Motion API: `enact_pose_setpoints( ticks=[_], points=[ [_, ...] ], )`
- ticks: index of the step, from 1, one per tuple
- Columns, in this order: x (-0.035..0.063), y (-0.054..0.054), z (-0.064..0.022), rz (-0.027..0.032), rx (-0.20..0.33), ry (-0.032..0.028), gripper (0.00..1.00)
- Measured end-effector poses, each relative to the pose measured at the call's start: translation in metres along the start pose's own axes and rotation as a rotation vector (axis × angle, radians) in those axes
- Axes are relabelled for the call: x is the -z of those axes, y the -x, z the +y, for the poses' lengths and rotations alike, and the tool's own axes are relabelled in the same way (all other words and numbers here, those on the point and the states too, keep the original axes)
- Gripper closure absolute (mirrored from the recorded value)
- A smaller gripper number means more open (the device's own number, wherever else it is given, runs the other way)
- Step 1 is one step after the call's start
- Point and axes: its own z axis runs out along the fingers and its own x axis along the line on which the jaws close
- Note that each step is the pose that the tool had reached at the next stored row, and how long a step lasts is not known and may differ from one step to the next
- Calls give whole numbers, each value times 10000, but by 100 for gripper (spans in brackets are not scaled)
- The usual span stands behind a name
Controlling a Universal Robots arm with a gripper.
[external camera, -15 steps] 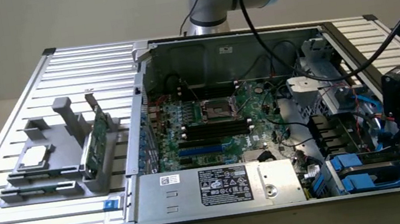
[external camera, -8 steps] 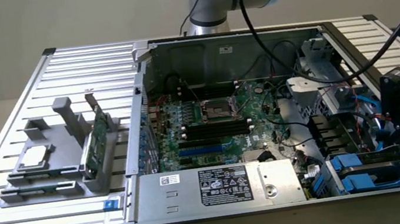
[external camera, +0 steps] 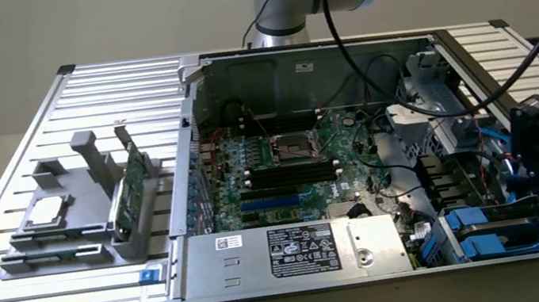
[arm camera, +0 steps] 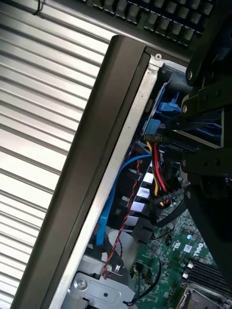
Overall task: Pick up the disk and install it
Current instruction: 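Insert the first disk wire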
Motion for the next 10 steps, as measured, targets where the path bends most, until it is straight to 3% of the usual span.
enact_pose_setpoints(
  ticks=[10],
  points=[
    [-61, 53, -27, 450, -118, 187, 68]
  ],
)
